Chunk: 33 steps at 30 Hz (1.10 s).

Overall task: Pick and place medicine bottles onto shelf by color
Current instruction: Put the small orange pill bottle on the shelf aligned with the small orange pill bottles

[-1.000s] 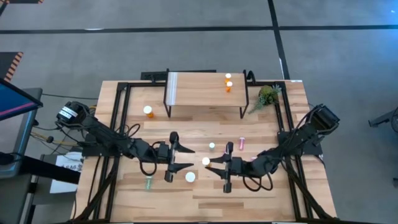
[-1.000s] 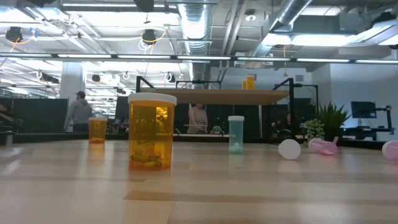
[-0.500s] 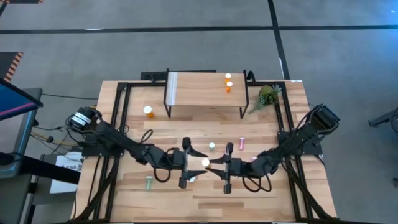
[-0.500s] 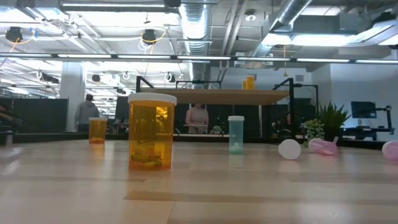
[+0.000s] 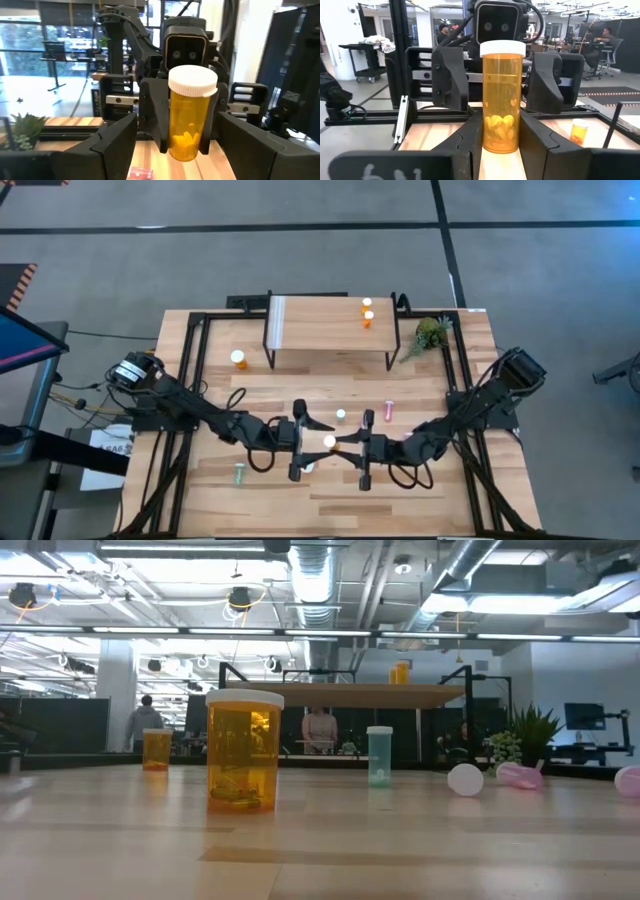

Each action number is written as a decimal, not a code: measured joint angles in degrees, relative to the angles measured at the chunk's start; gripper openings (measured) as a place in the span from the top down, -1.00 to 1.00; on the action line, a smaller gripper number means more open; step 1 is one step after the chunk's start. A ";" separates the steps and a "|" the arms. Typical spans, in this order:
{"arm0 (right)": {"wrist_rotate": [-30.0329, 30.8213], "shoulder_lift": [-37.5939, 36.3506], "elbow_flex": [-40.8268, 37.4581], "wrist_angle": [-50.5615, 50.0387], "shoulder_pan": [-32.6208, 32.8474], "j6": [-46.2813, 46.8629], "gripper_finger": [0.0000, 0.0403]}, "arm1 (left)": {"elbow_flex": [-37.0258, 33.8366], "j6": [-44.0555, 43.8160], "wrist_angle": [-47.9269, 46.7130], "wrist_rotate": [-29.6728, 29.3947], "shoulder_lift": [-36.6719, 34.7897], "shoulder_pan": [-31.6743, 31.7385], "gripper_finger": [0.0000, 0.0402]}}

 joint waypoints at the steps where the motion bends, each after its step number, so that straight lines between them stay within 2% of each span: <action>1: 0.00 0.00 0.00 0.02 -0.04 0.01 0.41 | 0.00 0.05 0.07 -0.11 0.00 0.00 -0.29; 6: 0.00 0.00 0.00 0.00 -0.03 0.26 0.41 | -0.02 -0.33 0.07 -0.26 0.00 0.00 -0.19; 17: 0.00 0.00 0.00 -0.02 -0.03 0.28 0.41 | -0.02 -0.34 0.07 1.36 0.04 0.00 0.30; 33: 0.10 -0.09 0.02 -2.30 0.02 1.08 0.39 | -0.10 0.56 -0.27 1.07 0.15 0.00 0.46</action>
